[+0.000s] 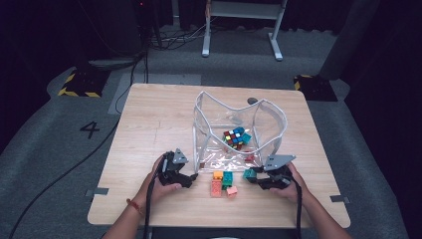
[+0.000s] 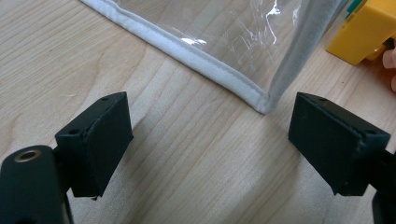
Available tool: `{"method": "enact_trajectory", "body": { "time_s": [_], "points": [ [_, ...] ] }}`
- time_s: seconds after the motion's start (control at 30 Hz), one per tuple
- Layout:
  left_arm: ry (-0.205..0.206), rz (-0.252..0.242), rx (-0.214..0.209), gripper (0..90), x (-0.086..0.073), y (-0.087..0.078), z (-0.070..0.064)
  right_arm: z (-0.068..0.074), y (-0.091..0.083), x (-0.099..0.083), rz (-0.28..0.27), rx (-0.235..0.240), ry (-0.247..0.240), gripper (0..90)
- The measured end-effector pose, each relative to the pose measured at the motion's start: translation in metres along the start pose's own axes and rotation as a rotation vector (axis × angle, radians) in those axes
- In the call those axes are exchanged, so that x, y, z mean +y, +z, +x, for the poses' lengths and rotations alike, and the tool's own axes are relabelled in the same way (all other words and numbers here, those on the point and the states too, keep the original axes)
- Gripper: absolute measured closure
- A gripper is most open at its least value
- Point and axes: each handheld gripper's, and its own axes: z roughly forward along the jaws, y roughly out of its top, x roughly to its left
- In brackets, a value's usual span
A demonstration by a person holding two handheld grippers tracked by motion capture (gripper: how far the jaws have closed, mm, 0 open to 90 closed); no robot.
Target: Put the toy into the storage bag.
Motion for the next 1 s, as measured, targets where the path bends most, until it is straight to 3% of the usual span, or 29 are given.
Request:
{"method": "enact_trajectory", "body": {
  "time_s": [0.07, 0.2, 0.43, 0.6, 0.8, 1.0],
  "points": [
    [-0.003, 0.001, 0.003, 13.4, 0.0, 0.0, 0.0, -0.005, -0.007, -0.004, -0.014, -0.012, -0.019, 59.2],
    [0.002, -0.006, 0.012, 12.7, 0.001, 0.001, 0.0, -0.012, -0.023, -0.014, -0.003, -0.049, 0.002, 59.2],
    [0.003, -0.008, 0.014, 12.5, 0.001, 0.001, 0.0, -0.03, -0.054, -0.03, -0.03, -0.106, 0.087, 59.2],
    [0.002, -0.006, 0.012, 12.6, 0.001, 0.001, 0.0, -0.048, -0.078, -0.035, -0.066, -0.172, 0.119, 59.2],
    [0.002, -0.006, 0.012, 12.6, 0.001, 0.001, 0.0, -0.074, -0.102, -0.023, -0.089, -0.259, 0.14, 59.2],
    [0.002, -0.006, 0.012, 12.6, 0.001, 0.001, 0.0, -0.097, -0.124, 0.004, -0.139, -0.319, 0.147, 59.2]
  ]
}}
